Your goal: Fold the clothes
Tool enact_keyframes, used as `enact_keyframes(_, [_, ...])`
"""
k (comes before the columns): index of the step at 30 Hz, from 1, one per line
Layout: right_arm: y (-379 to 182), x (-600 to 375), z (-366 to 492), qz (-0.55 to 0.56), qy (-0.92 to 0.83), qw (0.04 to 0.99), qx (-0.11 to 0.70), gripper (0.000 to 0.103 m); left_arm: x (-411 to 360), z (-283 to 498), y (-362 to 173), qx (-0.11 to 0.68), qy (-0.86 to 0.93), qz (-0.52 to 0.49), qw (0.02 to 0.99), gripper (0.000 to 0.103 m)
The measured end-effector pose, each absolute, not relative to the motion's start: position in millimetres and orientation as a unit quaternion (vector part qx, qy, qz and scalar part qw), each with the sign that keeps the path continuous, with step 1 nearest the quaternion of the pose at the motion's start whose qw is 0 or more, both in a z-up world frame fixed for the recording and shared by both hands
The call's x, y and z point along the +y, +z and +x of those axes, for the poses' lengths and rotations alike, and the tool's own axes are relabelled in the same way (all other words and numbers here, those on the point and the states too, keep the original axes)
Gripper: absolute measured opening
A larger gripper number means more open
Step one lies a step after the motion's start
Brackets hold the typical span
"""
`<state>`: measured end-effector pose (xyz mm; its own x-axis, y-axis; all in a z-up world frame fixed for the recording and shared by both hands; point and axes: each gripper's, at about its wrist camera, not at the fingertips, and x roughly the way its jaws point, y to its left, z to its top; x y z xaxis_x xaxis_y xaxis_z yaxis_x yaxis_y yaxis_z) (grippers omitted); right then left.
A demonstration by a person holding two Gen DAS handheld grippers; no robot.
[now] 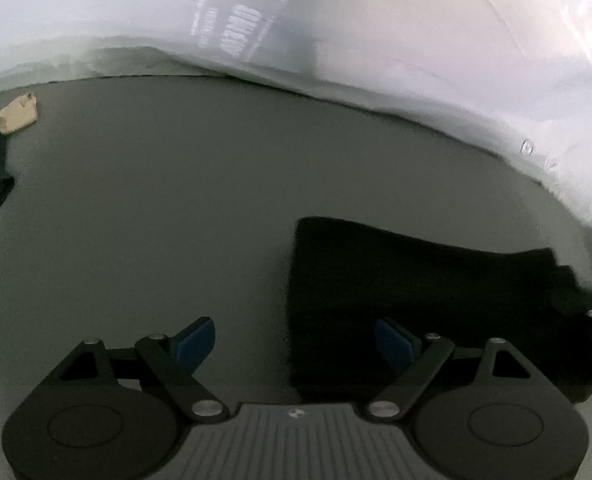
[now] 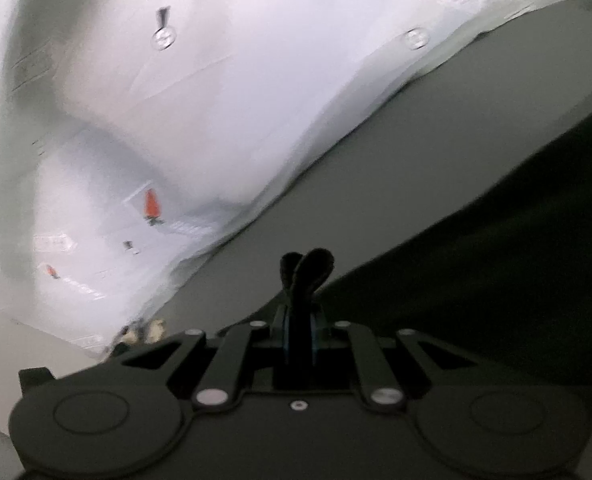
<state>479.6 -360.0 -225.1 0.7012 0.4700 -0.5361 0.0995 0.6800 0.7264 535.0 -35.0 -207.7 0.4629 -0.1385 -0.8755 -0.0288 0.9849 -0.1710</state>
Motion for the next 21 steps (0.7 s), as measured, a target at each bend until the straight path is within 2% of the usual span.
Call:
enact_keyframes(8, [-274,-400,489,0.387,0.078,0.819,0.416,0.011,-60,538,-231,0.548,-0.006,-0.037,0.835,0.089])
enact_keyframes(11, [-279,-404,488,0.404,0.08,0.815,0.407,0.012,-60,536,-234,0.55,-0.002,-0.038,0.834,0.09])
enact_keyframes(21, [-264,-430,461,0.464,0.067,0.814,0.345,0.036,-83,543,-206,0.546,-0.004,0.014,0.838,0.089])
